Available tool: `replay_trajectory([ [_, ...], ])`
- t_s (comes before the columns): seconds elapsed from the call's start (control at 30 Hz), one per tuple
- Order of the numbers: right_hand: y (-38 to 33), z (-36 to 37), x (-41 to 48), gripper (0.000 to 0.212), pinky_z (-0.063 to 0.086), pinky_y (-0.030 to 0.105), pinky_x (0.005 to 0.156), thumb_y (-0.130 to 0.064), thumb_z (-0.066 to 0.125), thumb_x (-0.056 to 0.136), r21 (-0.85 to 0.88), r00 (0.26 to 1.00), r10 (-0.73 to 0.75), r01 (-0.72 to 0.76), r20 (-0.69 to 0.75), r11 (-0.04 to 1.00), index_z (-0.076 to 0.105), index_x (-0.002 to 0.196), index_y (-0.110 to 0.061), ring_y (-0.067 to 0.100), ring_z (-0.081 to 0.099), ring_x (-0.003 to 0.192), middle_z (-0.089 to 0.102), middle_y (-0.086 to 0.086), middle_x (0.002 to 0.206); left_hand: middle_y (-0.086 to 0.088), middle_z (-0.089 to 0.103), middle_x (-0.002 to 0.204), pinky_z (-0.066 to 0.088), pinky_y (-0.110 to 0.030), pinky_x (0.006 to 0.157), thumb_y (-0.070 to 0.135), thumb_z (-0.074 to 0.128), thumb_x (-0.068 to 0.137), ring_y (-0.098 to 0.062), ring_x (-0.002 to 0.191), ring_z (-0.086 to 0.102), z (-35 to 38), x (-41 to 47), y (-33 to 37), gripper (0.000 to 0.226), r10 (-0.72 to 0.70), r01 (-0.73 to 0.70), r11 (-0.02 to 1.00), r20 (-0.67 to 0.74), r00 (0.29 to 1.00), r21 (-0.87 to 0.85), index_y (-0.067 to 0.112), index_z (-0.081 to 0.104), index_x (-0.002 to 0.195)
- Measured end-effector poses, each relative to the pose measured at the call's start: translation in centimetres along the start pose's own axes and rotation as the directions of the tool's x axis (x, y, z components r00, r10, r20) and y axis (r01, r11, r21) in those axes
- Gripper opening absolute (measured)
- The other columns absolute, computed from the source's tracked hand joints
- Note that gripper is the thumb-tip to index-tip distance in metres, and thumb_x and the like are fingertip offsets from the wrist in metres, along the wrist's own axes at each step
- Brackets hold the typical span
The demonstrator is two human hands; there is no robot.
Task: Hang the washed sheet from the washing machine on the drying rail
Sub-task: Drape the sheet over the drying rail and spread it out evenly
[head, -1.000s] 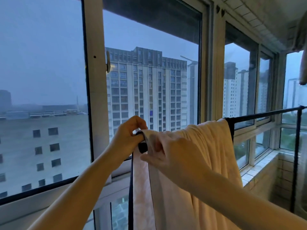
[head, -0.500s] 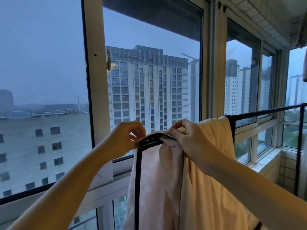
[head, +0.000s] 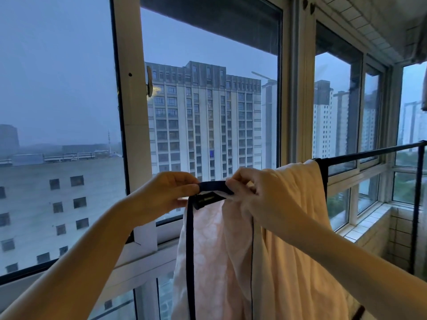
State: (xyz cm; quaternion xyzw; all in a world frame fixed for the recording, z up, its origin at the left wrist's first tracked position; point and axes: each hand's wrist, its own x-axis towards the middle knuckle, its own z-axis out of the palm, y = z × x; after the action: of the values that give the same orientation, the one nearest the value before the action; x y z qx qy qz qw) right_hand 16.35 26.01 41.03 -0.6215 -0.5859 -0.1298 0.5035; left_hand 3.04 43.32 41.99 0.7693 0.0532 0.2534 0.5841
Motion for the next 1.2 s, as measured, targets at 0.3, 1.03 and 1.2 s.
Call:
replay_trajectory([
  [0.3,0.1,0.4,-0.1,0.027,0.038,0.013,0.044,-0.025,0.056,0.093,0.002,0.989,0.12,-0.121,0.088,0.993,0.063,0.068,-0.018,0.004,0.05,0.042,0.055,-0.003,0.05,-0.01,0.063,0.089,0.05,-0.026,0.066,0.035,0.078,0.073,-0.02,0.08,0.059,0.1,0.2,-1.2,0.033,0.016,0.005,0.993,0.176,0.984,-0.118,0.012,0.067,0.094],
  [1.03,2.4,-0.9,1.2,0.025,0.034,0.023,0.092,-0.017,0.049,0.094,-0.321,0.978,-0.153,0.191,0.139,0.928,0.06,0.113,-0.028,0.008,0.04,0.107,0.052,-0.01,0.107,-0.005,0.073,0.087,0.055,-0.021,0.072,0.023,0.07,0.074,-0.018,0.083,0.07,1.0,0.5,1.2,0.017,0.121,-0.117,0.913,0.012,0.993,0.39,0.014,0.073,0.087],
  [1.2,3.7,-1.7,2.8,0.027,0.033,0.043,0.105,-0.02,0.042,0.093,-0.264,0.943,-0.125,0.211,0.307,0.941,0.061,0.112,-0.028,0.007,0.051,0.108,0.059,-0.012,0.112,-0.005,0.072,0.084,0.054,-0.024,0.078,0.017,0.071,0.074,-0.02,0.082,0.07,1.4,0.2,2.2,0.007,0.171,-0.149,0.828,0.009,0.985,0.541,0.015,0.071,0.08],
])
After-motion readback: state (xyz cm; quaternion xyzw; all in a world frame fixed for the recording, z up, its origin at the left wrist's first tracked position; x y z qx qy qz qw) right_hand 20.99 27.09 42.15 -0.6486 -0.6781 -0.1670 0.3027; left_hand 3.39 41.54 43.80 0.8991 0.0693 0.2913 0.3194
